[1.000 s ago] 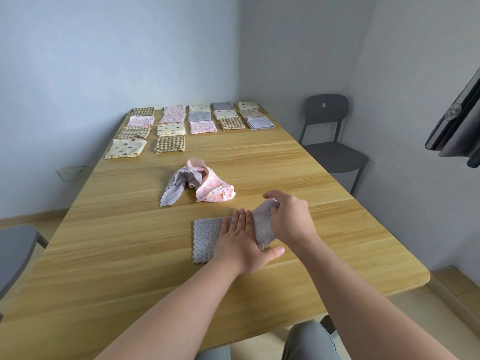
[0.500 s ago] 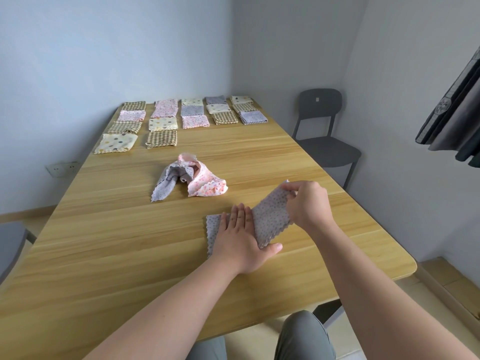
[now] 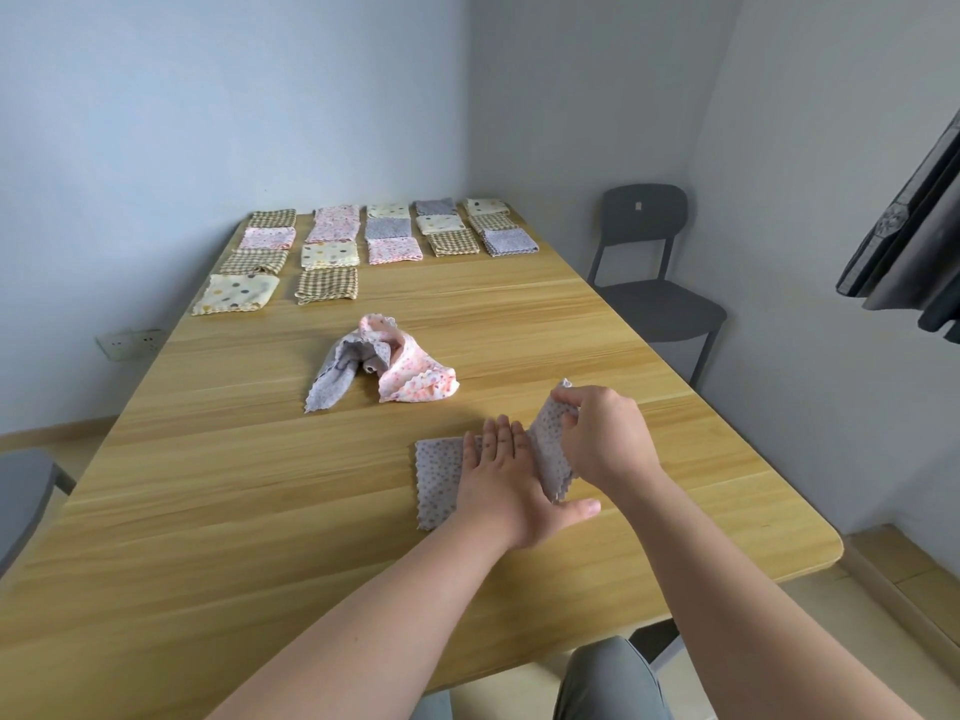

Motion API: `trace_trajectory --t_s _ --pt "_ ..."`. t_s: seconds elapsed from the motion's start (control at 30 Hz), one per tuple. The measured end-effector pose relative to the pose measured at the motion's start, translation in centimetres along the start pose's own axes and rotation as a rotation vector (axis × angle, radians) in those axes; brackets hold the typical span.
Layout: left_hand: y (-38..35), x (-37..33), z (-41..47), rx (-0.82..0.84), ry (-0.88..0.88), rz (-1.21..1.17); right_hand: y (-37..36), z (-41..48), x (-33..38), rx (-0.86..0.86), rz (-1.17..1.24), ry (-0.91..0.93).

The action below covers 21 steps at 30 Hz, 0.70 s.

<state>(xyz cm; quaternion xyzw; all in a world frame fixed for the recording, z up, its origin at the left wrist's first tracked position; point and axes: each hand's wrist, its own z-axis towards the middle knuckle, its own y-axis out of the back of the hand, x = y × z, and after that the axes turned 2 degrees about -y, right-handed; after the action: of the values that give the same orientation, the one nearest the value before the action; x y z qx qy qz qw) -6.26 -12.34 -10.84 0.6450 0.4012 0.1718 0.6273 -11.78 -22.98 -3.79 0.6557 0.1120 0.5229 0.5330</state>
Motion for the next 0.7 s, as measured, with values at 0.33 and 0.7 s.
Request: trace_trajectory --t_s 0.33,0.7 --pt "0.9 0.9 0.4 0.090 -0.029 -0.128 0.3 -0.3 0.2 -0.011 0.021 0.065" --pt "3.9 12.0 -2.5 -0.459 0.143 -0.658 -2.5 -1.4 2.6 0.069 0.009 0.167"
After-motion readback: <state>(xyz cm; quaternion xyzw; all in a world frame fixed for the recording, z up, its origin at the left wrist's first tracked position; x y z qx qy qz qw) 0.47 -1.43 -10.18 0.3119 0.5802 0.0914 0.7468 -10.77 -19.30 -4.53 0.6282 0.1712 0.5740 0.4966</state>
